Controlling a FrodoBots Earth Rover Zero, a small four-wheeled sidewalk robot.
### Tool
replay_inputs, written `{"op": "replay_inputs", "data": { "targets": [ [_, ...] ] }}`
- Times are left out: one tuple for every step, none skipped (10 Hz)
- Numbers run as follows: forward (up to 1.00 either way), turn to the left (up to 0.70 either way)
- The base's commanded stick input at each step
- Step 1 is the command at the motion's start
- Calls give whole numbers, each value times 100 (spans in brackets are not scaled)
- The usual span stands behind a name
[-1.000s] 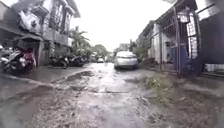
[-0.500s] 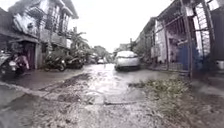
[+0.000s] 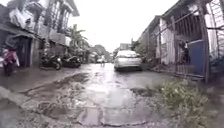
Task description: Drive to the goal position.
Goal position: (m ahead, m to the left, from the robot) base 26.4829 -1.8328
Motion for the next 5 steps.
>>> {"op": "replay_inputs", "data": {
  "targets": [
    [100, 0],
    [100, 0],
    [100, 0],
    [100, 0],
    [100, 0]
  ]
}}
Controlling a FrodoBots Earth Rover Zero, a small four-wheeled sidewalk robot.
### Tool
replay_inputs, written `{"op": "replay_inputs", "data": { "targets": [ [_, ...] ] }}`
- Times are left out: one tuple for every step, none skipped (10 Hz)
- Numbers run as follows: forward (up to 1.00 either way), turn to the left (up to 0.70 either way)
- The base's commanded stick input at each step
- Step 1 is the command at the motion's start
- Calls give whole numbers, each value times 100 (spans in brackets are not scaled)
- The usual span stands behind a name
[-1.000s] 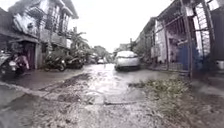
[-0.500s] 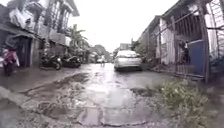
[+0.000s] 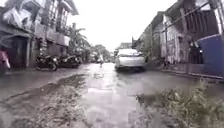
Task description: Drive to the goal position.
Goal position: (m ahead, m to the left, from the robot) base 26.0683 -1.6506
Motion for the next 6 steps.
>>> {"op": "replay_inputs", "data": {
  "targets": [
    [100, 0],
    [100, 0],
    [100, 0],
    [100, 0],
    [100, 0],
    [100, 0]
  ]
}}
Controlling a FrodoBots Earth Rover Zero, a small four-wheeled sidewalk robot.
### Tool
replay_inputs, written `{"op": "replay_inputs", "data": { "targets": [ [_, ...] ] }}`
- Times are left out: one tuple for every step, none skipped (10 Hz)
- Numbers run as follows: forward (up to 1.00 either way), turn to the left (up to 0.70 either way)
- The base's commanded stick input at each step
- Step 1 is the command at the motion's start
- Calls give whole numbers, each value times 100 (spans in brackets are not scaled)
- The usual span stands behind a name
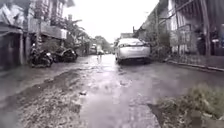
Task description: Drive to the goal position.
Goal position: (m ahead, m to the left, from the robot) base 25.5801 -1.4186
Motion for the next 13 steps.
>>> {"op": "replay_inputs", "data": {
  "targets": [
    [100, 18],
    [100, 9],
    [100, 0],
    [100, 0],
    [100, 0],
    [100, 12],
    [100, 17],
    [100, 12],
    [100, 17],
    [100, 0],
    [100, 0],
    [100, 0],
    [100, 0]
  ]
}}
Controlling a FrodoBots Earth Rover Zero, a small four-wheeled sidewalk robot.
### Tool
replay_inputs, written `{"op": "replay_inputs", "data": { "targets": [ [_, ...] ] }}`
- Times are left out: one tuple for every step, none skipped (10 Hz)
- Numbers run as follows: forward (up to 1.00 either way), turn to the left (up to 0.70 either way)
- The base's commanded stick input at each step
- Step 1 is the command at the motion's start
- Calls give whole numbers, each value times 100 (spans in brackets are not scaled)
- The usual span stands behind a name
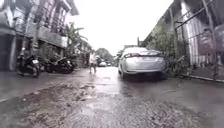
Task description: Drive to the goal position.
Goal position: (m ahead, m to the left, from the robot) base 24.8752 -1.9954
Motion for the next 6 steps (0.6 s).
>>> {"op": "replay_inputs", "data": {
  "targets": [
    [100, 0],
    [100, 0],
    [100, 10],
    [100, 26],
    [100, 0],
    [100, 0]
  ]
}}
